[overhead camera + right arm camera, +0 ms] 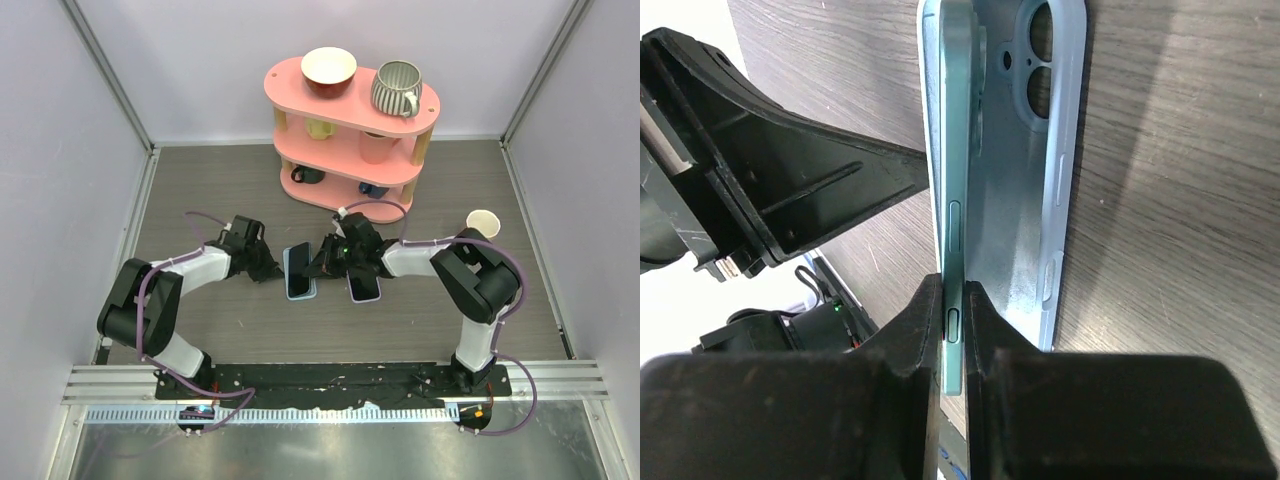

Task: Put the phone into the phone case

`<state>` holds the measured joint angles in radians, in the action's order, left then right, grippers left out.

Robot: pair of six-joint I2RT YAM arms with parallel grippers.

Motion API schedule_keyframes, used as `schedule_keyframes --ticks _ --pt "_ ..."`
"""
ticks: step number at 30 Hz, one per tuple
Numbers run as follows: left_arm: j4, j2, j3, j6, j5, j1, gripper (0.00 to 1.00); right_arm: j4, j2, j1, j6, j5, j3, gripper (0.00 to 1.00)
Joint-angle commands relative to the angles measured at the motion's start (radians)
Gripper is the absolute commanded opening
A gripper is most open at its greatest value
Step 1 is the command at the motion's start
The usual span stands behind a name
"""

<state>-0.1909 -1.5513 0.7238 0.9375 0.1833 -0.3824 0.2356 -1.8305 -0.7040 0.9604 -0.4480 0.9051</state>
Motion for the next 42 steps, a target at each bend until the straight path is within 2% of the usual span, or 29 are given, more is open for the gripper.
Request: schedule_keyframes --ticks 1,7,16,33,42 --pt "0.013 -0.030 0.012 0.015 -0.019 -0.024 0.00 0.047 -0.033 -0.006 -0.020 -0.037 0.037 0.01" --pt "-0.068 -0.029 0.066 -0.028 -0.079 -0.024 0.00 -0.068 -0.070 -0.003 -0.190 -0.043 0.089 0.01" --pt "-0.186 -0.082 0.209 -0.080 -0.174 -0.016 0.00 -0.186 -0.107 -0.003 -0.278 -0.027 0.153 0.01" --pt "-0.079 -0.136 0.233 -0.062 -0.165 0.000 0.00 -0.279 -0.173 -0.012 -0.396 -0.106 0.219 0.01" --pt "-0.035 -0.110 0.226 -0.066 -0.143 0.000 0.00 -0.297 -0.202 -0.022 -0.385 -0.100 0.242 0.01"
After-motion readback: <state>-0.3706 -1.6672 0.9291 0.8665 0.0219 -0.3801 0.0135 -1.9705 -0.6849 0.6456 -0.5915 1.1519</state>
